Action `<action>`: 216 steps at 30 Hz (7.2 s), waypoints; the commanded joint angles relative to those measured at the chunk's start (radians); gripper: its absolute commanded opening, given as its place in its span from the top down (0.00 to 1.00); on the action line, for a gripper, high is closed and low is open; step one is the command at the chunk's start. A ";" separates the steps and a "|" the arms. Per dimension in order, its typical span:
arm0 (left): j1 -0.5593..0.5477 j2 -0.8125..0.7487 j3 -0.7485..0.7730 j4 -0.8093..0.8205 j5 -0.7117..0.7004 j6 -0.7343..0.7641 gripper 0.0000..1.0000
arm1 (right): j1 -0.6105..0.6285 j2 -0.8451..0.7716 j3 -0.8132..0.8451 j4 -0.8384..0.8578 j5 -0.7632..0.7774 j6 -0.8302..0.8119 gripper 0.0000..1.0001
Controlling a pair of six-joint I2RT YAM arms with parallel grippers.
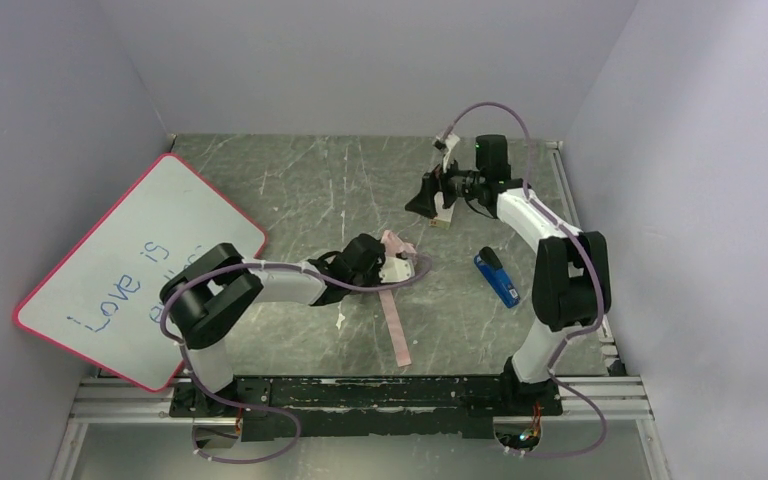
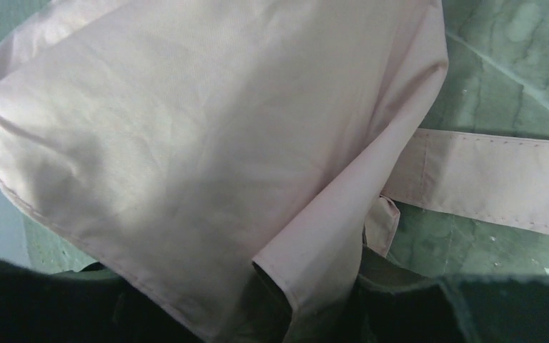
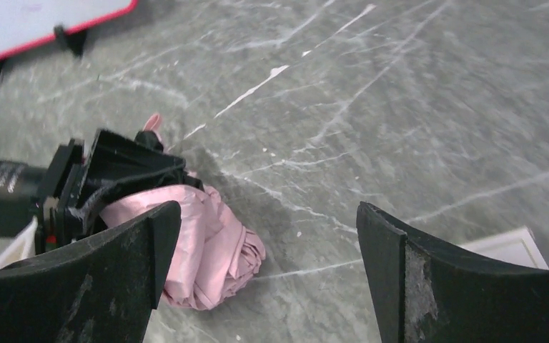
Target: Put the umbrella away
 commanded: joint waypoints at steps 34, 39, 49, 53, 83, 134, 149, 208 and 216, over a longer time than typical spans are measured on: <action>-0.035 0.109 -0.063 -0.132 -0.051 0.049 0.95 | 0.244 0.349 0.220 -0.640 0.185 -0.768 0.05; -0.042 0.097 -0.067 -0.124 -0.050 0.047 0.95 | 0.257 0.360 0.204 -0.601 0.247 -0.740 0.24; -0.067 -0.043 -0.103 -0.068 -0.009 -0.003 0.70 | 0.270 0.330 0.112 -0.497 0.300 -0.689 0.76; -0.073 -0.134 -0.102 -0.074 0.059 -0.041 0.15 | 0.271 0.338 0.109 -0.487 0.328 -0.679 0.86; 0.039 -1.026 -0.172 -0.325 -0.120 -0.761 0.03 | 0.471 0.137 -0.280 -0.055 0.720 -0.597 0.90; 0.438 -0.013 0.383 -0.717 0.973 0.125 0.07 | 0.893 0.125 -0.671 0.305 1.234 -0.671 0.88; 0.425 0.209 0.540 -0.871 1.055 0.203 0.06 | 0.896 0.126 -0.661 0.274 1.219 -0.648 0.90; 0.225 0.198 0.300 -0.566 0.467 0.128 0.95 | 0.932 -1.184 -0.858 0.187 1.429 0.469 0.33; 0.175 0.122 0.170 -0.403 0.330 0.094 0.95 | 0.871 -0.995 -0.671 -0.158 1.600 0.795 0.31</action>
